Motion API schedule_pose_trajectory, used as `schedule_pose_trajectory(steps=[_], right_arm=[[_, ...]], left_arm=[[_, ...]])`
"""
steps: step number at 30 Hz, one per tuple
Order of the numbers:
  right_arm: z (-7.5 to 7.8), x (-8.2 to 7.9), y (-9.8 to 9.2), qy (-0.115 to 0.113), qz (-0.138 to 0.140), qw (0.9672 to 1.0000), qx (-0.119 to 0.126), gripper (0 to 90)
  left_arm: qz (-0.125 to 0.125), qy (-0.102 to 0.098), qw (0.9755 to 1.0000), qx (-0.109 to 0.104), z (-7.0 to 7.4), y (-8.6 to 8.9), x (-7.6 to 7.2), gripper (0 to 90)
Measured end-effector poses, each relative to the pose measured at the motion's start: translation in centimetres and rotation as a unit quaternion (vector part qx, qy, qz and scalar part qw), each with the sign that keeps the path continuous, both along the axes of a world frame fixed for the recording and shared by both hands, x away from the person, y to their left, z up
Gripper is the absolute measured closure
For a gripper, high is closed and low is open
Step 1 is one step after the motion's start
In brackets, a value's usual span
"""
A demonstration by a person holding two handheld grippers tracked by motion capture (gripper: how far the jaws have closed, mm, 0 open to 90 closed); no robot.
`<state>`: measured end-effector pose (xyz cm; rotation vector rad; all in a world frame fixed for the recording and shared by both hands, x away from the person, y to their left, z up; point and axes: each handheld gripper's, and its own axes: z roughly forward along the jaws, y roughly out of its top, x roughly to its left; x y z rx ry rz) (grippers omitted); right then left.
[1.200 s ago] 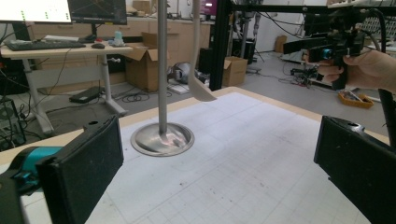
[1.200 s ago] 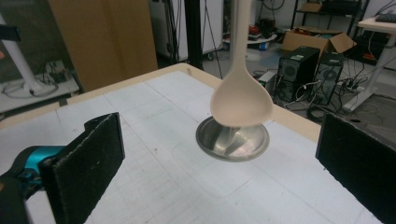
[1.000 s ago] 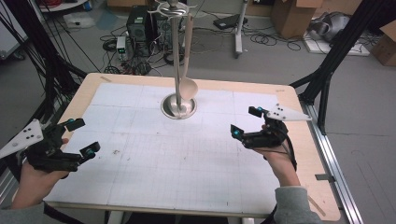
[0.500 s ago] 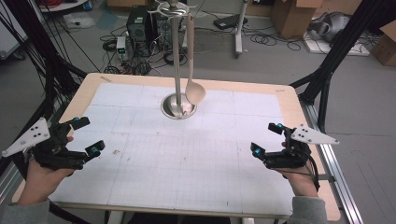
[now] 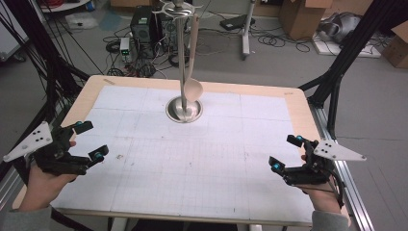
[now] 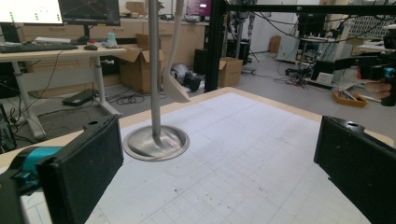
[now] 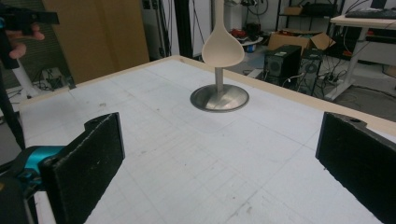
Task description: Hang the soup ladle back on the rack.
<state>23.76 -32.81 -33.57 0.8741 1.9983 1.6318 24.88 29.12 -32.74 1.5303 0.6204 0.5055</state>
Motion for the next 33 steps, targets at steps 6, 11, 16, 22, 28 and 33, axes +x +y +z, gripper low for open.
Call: schedule_pose_trajectory(steps=[6,11,16,22,28,33], right_arm=[[0.0,-0.8,-1.2,-0.003,0.006,1.0,0.005,0.0],[0.0,-1.5,-2.4,0.0,0.016,0.9998,0.01,0.0],[-0.1,-2.1,-3.8,-0.002,0.024,0.9994,0.026,0.0],[-0.2,-2.6,-5.6,-0.012,0.029,0.9986,0.042,0.0],[-0.8,-2.4,-6.0,-0.009,0.032,0.9984,0.046,0.0],[-1.2,-1.8,-5.3,-0.002,0.037,0.9983,0.044,0.0]], left_arm=[[0.0,0.0,1.0,0.0,-0.1,0.0,0.0,1.8],[-0.001,-0.001,1.0,0.002,-0.2,0.0,0.0,1.8],[-0.002,0.0,1.0,0.007,-0.4,0.2,0.0,1.8],[0.007,0.0,1.0,0.003,-1.1,1.4,0.0,1.8],[0.02,0.003,0.9998,-0.01,-1.7,2.9,-0.2,1.8],[0.015,0.002,0.9998,-0.01,-2.1,3.1,-0.3,1.8]])
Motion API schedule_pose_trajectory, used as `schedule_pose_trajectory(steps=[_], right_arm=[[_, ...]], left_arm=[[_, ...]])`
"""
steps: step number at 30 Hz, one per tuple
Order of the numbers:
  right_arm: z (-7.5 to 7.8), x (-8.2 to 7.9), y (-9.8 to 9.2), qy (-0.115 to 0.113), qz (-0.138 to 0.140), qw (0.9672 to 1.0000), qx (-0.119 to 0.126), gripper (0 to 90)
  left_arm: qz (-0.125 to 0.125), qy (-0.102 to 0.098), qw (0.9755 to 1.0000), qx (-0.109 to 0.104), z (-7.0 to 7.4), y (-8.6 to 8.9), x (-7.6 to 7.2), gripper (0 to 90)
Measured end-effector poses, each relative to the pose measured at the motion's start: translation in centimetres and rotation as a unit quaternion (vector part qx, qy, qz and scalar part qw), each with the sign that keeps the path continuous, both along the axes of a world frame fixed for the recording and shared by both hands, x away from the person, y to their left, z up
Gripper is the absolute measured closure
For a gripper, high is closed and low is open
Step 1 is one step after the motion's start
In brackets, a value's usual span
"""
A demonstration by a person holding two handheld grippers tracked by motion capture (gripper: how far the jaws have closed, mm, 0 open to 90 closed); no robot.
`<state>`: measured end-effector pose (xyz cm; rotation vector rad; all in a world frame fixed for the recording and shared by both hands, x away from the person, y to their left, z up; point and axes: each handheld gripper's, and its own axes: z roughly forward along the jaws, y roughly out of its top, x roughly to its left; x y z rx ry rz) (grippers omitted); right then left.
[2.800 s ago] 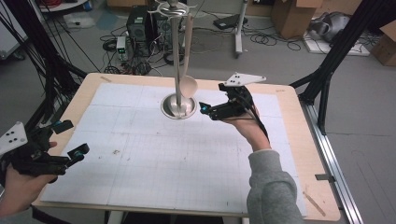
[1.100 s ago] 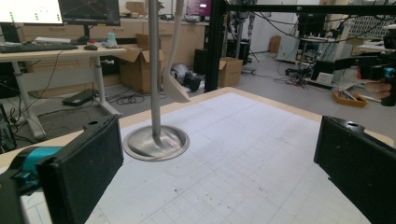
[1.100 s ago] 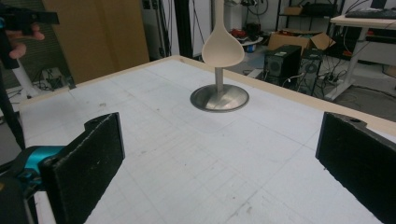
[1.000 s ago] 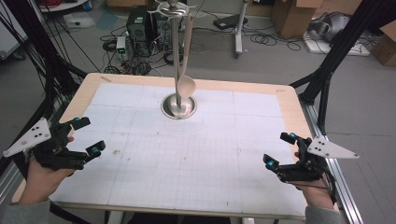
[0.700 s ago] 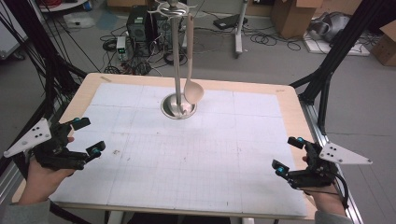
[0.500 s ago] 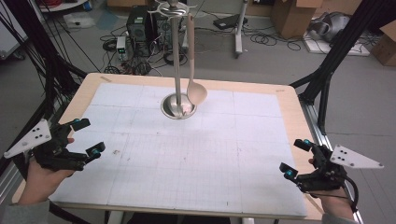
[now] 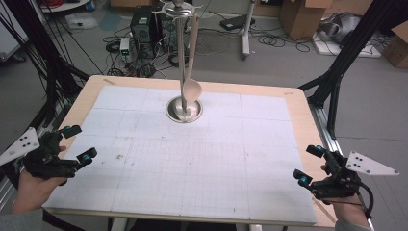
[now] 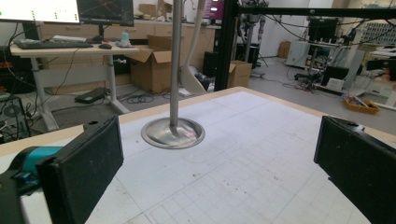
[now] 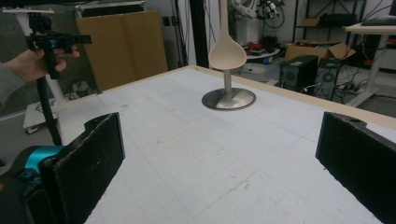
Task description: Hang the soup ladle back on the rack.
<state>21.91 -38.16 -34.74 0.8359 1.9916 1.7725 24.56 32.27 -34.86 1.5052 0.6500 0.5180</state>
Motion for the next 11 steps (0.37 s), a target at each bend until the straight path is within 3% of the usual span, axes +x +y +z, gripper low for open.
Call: schedule_pose_trajectory(steps=[11], right_arm=[[-0.3,1.2,1.8,0.004,0.022,0.9996,-0.016,0.0]], left_arm=[[-0.003,0.01,0.9999,0.01,-0.7,-0.3,-0.1,1.8]])
